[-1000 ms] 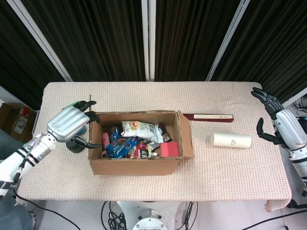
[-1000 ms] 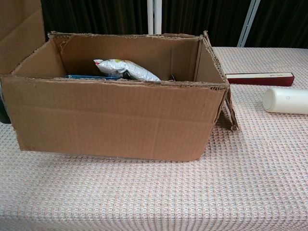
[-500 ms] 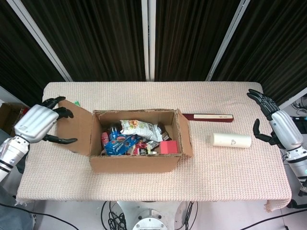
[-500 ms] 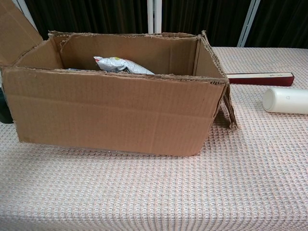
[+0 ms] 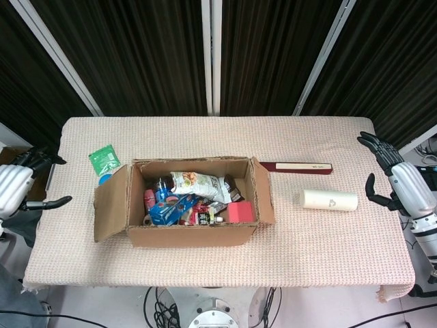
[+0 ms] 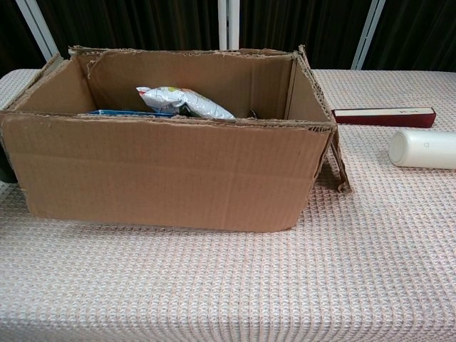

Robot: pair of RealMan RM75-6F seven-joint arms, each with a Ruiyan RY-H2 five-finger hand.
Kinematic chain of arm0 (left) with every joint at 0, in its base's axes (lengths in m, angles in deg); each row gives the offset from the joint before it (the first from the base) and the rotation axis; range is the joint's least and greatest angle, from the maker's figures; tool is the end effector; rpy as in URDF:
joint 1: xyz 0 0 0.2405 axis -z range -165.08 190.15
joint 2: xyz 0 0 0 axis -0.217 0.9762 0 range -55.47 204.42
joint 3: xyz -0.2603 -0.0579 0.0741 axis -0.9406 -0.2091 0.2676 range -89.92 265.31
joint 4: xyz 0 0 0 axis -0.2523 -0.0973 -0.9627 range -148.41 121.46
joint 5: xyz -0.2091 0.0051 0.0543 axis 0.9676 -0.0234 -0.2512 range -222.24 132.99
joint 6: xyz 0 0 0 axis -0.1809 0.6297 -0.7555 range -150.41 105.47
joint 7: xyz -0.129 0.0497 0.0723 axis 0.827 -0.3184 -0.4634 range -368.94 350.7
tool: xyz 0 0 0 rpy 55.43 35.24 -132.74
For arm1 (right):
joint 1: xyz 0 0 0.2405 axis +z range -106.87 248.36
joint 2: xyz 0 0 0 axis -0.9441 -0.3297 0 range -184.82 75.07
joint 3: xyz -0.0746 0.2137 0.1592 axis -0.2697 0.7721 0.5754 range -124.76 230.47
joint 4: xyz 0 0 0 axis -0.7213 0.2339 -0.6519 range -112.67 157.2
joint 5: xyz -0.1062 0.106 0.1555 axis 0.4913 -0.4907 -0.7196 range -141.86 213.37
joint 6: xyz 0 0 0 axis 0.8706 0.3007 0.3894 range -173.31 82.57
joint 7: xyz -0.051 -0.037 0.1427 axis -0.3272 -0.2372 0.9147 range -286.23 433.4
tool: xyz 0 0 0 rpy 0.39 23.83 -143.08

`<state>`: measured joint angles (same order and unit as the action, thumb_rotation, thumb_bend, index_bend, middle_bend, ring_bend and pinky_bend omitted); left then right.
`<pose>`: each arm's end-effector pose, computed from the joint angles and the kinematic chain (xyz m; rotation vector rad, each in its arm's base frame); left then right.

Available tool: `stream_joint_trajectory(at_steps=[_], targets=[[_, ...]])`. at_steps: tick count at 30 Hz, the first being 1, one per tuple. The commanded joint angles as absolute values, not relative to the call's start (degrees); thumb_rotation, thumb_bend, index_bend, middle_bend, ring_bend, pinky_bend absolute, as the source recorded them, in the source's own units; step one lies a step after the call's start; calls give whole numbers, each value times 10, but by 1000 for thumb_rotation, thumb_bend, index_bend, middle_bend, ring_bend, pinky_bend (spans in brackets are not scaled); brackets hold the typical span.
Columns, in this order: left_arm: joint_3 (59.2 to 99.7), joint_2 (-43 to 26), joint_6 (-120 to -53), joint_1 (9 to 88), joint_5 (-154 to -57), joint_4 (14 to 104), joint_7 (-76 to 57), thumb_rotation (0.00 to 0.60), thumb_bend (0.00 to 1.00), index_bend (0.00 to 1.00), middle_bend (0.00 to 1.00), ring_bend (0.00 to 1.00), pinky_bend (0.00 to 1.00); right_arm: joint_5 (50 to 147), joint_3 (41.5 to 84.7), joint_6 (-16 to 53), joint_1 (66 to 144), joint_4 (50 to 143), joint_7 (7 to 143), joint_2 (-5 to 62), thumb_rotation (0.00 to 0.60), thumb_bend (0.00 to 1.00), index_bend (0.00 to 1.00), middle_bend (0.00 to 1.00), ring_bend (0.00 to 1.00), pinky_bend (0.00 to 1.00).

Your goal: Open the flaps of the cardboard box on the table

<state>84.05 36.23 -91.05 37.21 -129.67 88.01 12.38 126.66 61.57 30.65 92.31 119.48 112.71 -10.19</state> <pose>-0.2503 0.2928 0.2636 -1.6188 -0.9509 -1.0026 -0.2389 -0.2962 0.2543 1.5365 -1.0926 1.4087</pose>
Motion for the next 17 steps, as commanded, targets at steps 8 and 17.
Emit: stream_joint_trajectory(at_steps=[8,17], targets=[[867,201,-1098,226,-1263,814,-18,306,0,102,103,60,173,1177,537,402,768,1120,754,43,600,599,0,0,0,0],[872,142,-1146,185,-1283,766,-41,306,0,96,101,59,172,1164,534,446,714,1048,772,113,600,477,0,0,0,0]])
